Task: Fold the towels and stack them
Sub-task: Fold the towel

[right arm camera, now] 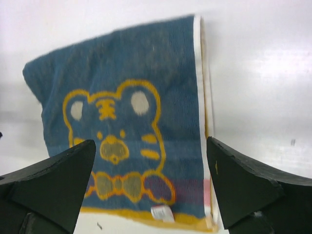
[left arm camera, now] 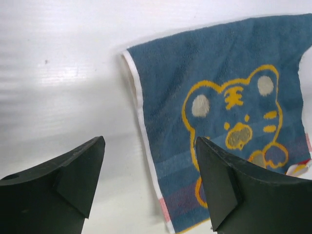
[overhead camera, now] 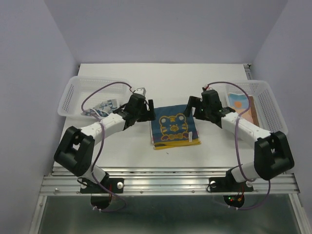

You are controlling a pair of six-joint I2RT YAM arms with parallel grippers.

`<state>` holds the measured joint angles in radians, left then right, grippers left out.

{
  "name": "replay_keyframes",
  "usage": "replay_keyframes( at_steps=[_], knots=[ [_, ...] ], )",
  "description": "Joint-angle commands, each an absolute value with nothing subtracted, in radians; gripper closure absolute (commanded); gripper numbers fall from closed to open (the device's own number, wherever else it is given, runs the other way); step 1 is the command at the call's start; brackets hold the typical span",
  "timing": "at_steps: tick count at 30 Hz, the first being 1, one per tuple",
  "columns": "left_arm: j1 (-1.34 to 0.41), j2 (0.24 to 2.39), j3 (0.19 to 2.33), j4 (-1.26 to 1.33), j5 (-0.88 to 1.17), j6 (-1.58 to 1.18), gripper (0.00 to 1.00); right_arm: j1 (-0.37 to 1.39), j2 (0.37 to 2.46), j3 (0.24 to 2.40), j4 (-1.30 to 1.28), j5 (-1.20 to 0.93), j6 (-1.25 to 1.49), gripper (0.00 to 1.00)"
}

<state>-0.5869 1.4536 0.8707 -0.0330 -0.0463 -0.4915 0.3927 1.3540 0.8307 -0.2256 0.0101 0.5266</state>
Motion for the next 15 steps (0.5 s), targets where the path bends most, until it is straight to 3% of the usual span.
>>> replay_keyframes(
  at_steps=[1,4,8,11,12,15],
  knots=[
    [-0.574,1.549,0.991,0.009,-0.005,-0.437,0.15,0.371,1.489,1.008,-0.184,0.080,0.433,0.00],
    [-0.558,1.629,1.060,0.002,-0.006,-0.426,0.22,0.344,1.578,1.072,-0.167,0.036,0.391,0.06],
    [-0.519,1.709,1.095,-0.037,-0.006,-0.419,0.36,0.307,1.681,1.133,-0.175,-0.060,0.354,0.26],
    [-0.489,1.739,1.114,-0.038,0.024,-0.410,0.44,0.285,1.747,1.167,-0.183,-0.060,0.331,0.28],
    [-0.483,1.762,1.120,-0.037,0.031,-0.408,0.45,0.281,1.761,1.173,-0.178,-0.063,0.330,0.33],
    [-0.474,1.798,1.150,-0.035,0.060,-0.397,0.46,0.255,1.807,1.195,-0.154,-0.098,0.324,0.34]
  ],
)
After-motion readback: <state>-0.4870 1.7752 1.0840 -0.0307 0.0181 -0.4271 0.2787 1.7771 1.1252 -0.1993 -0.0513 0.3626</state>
